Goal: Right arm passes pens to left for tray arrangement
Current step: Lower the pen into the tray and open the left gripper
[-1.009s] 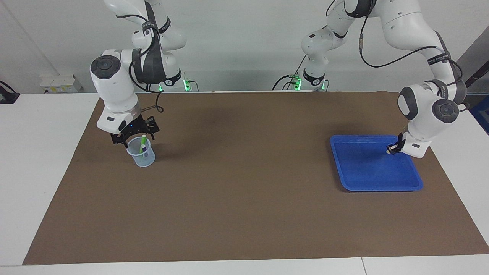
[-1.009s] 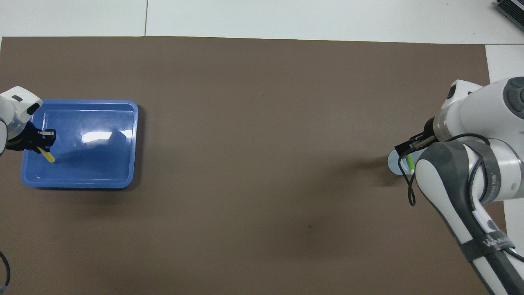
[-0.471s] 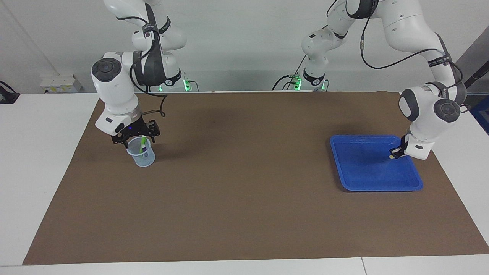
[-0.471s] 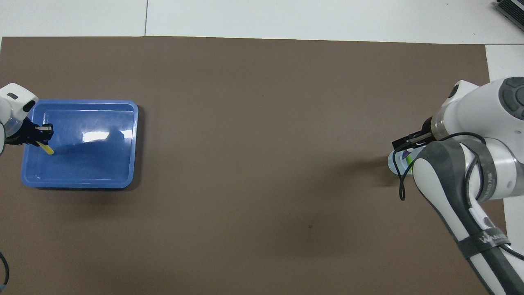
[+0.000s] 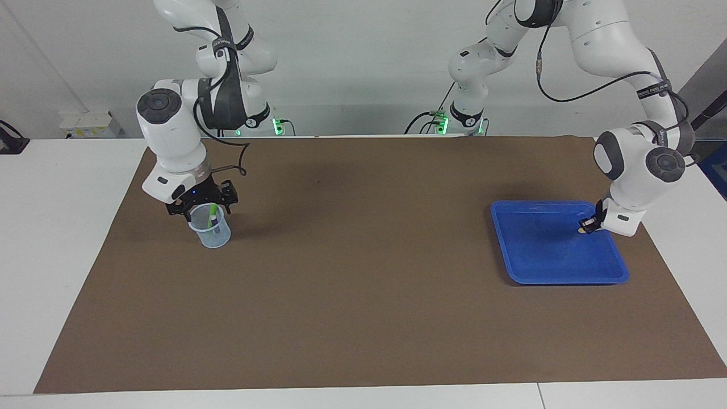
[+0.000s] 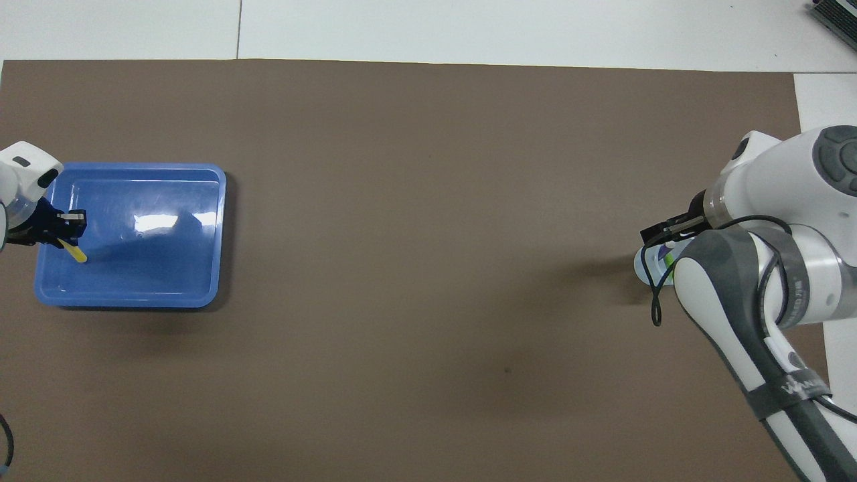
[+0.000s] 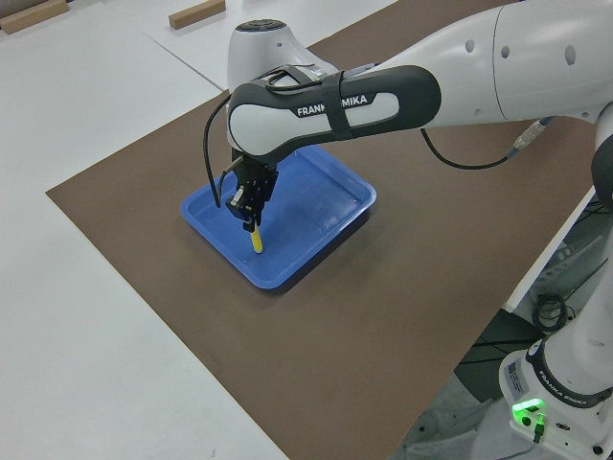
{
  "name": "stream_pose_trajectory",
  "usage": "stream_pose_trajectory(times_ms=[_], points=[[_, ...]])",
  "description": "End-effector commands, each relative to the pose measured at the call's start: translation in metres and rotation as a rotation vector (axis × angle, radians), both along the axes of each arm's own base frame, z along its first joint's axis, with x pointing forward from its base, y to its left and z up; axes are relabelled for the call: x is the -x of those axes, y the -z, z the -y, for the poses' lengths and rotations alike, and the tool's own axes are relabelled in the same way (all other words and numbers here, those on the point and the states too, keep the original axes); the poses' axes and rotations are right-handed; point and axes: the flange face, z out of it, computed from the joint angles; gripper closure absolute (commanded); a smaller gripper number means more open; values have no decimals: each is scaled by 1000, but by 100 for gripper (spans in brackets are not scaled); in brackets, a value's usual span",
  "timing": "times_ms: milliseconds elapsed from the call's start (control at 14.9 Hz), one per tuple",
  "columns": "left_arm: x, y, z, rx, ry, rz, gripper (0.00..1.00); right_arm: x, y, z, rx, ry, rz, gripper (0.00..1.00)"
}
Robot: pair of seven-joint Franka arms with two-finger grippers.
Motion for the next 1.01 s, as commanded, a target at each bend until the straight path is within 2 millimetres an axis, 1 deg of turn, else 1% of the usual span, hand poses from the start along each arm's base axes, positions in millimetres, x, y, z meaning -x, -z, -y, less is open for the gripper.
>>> stream_pose_trajectory(times_ms=[0,67,135,269,336,404,471,673,740,808,875,942], points=[[16,22,0,12,-6,-103,100,-2,1,4,6,18,15,0],[19,24,-2,21,-18,-114,100,-2,1,5,7,18,15,0],[21,26,-2,40,-32,-116,100,-2,1,13,7,29,13,0],[18,25,-3,69,-53,-83,100,-3,-1,18,8,31,17,0],[17,27,-3,71,-50,-59,100,-4,-1,19,8,31,19,0],[19,34,-1,73,-44,-46,100,-4,-1,18,8,30,19,0],[20,37,0,74,-38,-27,100,-5,-2,19,8,31,20,0],[17,38,2,74,-30,20,100,-5,-1,19,7,32,20,0],[15,38,3,73,-31,30,87,-5,-1,19,9,31,20,0],[13,38,3,73,-28,50,48,-5,-1,20,9,32,20,0],[10,37,4,73,-25,68,19,-5,-1,19,7,32,20,0],[9,37,4,73,-23,78,0,-5,-1,19,9,31,20,0]])
